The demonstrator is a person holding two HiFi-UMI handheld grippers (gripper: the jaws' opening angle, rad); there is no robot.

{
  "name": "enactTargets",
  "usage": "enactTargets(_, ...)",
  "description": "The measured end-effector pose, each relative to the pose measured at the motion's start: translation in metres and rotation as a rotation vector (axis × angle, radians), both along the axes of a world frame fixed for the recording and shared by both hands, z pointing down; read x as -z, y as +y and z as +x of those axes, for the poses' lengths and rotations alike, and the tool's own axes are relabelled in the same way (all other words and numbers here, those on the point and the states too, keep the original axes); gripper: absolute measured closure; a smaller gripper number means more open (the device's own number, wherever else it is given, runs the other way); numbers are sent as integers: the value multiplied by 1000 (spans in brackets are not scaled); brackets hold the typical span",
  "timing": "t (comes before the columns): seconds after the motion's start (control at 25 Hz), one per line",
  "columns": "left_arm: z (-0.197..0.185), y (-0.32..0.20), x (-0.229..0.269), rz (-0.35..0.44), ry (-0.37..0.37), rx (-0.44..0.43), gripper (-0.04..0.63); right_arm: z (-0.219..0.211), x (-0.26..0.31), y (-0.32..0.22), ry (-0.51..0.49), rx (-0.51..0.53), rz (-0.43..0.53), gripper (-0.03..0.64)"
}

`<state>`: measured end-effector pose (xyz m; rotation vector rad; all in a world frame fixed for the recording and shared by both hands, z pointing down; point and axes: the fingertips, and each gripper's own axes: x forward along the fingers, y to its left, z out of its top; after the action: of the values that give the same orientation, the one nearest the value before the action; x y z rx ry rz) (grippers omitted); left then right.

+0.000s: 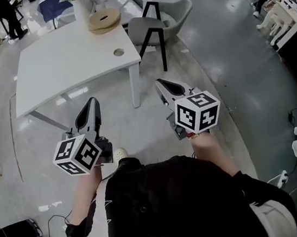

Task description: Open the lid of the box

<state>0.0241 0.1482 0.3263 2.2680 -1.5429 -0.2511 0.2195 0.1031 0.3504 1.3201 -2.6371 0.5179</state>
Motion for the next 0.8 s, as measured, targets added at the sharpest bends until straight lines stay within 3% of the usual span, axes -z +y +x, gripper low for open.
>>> enactTargets(0.56,-89,-132,16,4,3,-87,586,-108,5,-114,-2,-31,-17,612)
enactTargets(0.8,-146,-179,11,9,-1,-115,586,-165,2,-159,-77,-57,-35,612)
